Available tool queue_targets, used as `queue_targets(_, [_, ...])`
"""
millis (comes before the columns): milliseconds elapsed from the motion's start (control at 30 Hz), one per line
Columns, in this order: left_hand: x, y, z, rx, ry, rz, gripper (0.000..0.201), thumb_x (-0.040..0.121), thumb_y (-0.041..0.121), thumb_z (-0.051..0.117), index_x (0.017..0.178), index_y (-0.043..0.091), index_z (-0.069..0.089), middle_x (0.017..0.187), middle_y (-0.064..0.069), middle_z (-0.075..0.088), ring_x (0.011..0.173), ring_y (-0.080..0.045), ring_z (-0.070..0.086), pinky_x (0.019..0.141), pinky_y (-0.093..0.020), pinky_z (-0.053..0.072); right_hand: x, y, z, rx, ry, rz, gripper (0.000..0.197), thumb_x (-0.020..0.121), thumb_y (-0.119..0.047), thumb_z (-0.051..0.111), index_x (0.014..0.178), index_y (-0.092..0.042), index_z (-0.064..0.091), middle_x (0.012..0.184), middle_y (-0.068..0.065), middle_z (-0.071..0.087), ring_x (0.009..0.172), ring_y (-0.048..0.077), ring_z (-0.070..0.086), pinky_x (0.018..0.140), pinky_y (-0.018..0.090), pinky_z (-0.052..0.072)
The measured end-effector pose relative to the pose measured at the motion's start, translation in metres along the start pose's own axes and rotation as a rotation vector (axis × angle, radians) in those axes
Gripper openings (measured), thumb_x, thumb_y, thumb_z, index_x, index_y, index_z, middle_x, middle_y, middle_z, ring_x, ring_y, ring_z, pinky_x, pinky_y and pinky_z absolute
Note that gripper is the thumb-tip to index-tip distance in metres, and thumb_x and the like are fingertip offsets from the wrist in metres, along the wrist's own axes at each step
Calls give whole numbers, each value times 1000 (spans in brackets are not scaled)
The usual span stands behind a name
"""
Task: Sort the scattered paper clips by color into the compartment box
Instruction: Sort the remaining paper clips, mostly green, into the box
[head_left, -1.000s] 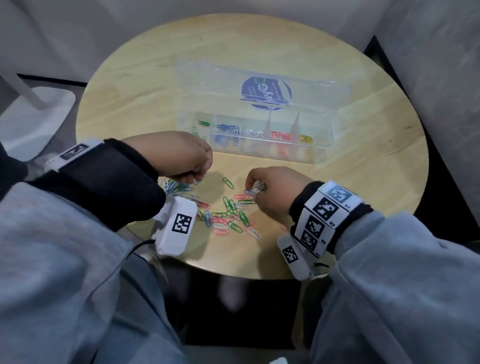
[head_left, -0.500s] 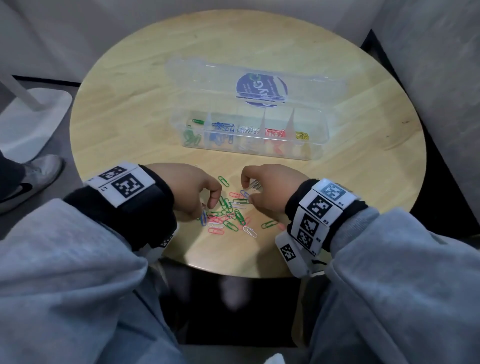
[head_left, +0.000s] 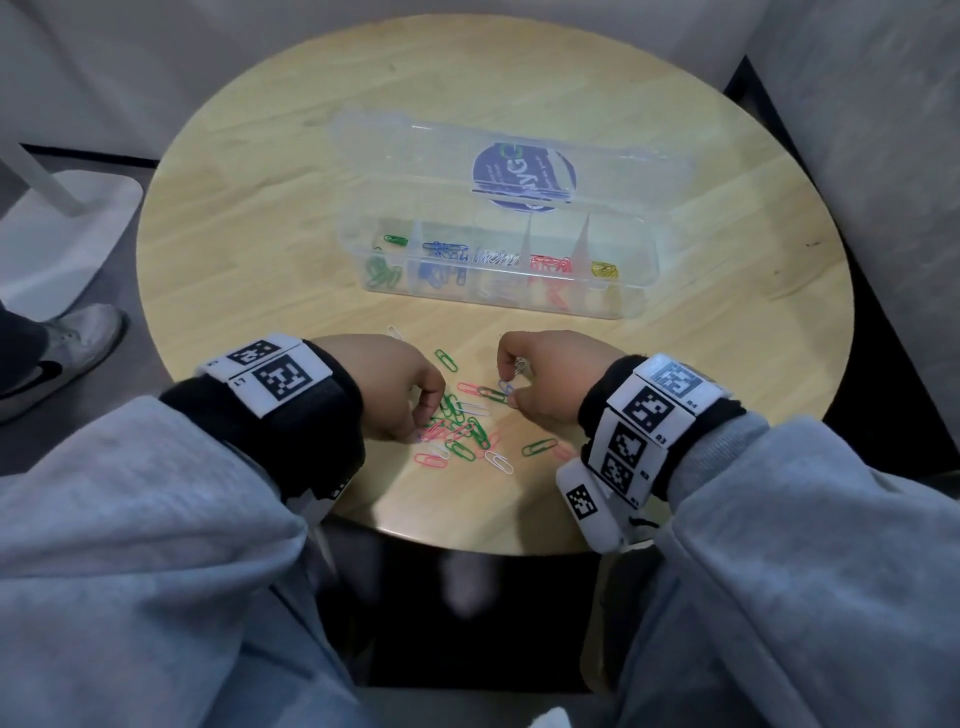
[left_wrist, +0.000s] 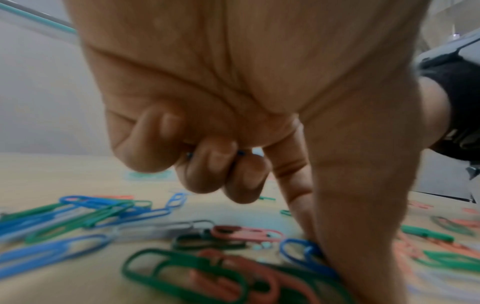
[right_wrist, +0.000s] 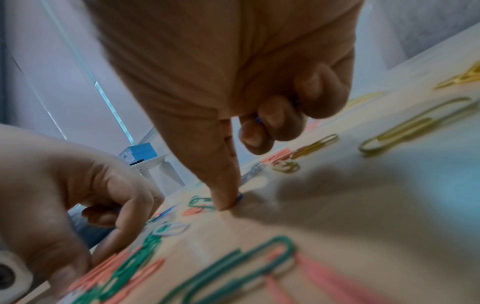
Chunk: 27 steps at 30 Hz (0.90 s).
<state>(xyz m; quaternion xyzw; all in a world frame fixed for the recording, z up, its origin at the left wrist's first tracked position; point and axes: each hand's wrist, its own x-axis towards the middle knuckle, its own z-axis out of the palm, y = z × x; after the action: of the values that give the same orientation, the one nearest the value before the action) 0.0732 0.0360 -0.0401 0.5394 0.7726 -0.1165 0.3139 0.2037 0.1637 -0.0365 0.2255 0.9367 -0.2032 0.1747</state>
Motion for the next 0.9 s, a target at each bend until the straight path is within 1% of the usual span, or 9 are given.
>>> queue_targets(67, [1,-1,-1,-8,2,2,24,76,30,70,64,28,50,62,8,48,59,-7,43,52,-22,29,2,1,-1,3,-14,11,13,85,-15,56,96,-21,56,75,-9,43,81,19,45,65,25,33])
queue_targets(167, [1,-1,-1,-24,-7,-11,25,79,31,68,64,26,49,61,8,49,57,-5,43,50,-22,28,4,2,-2,3,-34,35,11,84,-12,54,85,-23,52,68,-12,41,79,18,46,60,24,32])
queue_targets(233, [-2,-1,-3,-107,-17,-19,21,78,28,68,64,25,52,60,8,52,58,-8,47,53,-22,32,6,3,-1,-17,-56,49,9,86,-14,54,84,-22,51,70,-11,44,81,18,47,66,24,34])
queue_targets(367, [-12,-10,-16,-364,88,-31,17,77,20,66,65,20,55,58,8,54,58,-11,47,62,-26,39,8,4,0,-55,-102,48,6,89,-16,49,85,-15,52,90,6,58,82,22,51,69,28,40])
queue_targets(433, [-19,-20,-26,-516,146,-23,20,78,19,67,64,18,53,56,7,52,53,-10,43,58,-25,36,7,4,-1,-60,-126,37,8,90,-16,50,83,-14,52,87,6,56,78,21,50,62,28,40])
queue_targets(500, [-26,-29,-36,-692,188,-9,20,78,14,66,65,16,51,63,-2,55,54,-9,47,55,-22,40,6,5,-2,-51,-142,36,9,88,-16,53,80,-14,53,82,4,55,75,19,49,54,24,36])
queue_targets(567, [-34,-36,-42,-851,253,-13,21,73,8,67,66,11,48,65,-7,55,46,-2,51,46,-12,42,6,6,-4,-17,-127,36,9,87,-19,57,79,-15,55,75,1,53,75,18,49,53,21,34])
queue_targets(700, [-47,-48,-50,-1045,406,-38,15,58,15,60,62,13,46,48,5,54,42,0,51,40,-10,40,6,10,-9,142,-22,41,13,83,-19,64,76,-16,54,62,-7,46,66,15,45,54,21,34])
queue_targets(900, [-69,-60,-53,-1132,498,-17,14,63,10,63,69,18,53,43,9,55,40,1,50,40,-9,39,1,1,-15,371,73,54,22,80,-14,67,65,-19,52,61,-8,50,55,6,46,49,11,37])
